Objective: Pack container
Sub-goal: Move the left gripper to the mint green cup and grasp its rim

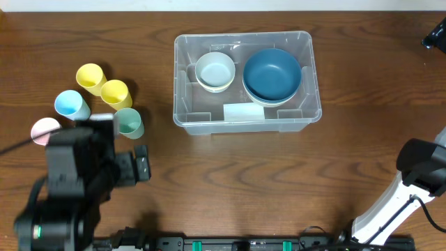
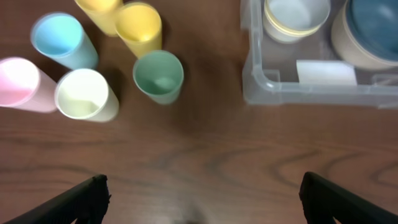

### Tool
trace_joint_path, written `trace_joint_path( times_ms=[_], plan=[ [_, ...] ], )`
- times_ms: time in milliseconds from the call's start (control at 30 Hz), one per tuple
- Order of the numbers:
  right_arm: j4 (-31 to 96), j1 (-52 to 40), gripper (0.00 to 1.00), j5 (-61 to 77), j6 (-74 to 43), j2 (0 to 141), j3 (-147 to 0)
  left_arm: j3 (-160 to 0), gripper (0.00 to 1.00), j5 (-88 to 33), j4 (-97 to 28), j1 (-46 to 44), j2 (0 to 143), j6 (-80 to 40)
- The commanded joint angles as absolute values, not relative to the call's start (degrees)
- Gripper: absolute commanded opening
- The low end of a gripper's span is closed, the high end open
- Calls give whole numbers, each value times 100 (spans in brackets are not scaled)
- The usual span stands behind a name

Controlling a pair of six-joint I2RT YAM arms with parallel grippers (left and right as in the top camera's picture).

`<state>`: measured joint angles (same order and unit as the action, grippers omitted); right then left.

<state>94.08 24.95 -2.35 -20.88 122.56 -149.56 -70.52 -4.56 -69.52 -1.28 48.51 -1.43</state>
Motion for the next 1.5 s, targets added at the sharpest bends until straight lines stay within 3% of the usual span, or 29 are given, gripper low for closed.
trace_joint_path(
  times_ms=[0, 367, 467, 667, 767, 967, 1300, 1467],
  plan=[
    [9426, 2521, 99, -257, -2182, 12250, -14988, -7148, 98, -554, -7039, -104, 5417, -89],
    [9426, 2521, 99, -257, -2182, 12250, -14988, -7148, 99, -552, -5935, -104, 7190, -21],
    [9426, 2521, 99, -257, -2182, 12250, -14988, -7148, 87, -532, -5852, -104, 7623, 193],
    [9426, 2521, 99, -257, -2182, 12250, -14988, -7148, 83, -108, -5522, -104, 8342, 196],
    [9426, 2521, 99, -257, -2182, 12250, -14988, -7148, 72, 115, -5424, -102, 8611, 193],
    [9426, 2521, 99, -257, -2182, 12250, -14988, -7148, 61, 268, -5323, -78, 9098, 189],
    [9426, 2521, 99, -255, -2182, 12250, -14988, -7148, 52, 261, -5223, 71, 9749, -119],
    [9426, 2521, 99, -257, -2182, 12250, -14988, -7148, 39, 259, -5196, 69, 9883, -134]
  ],
)
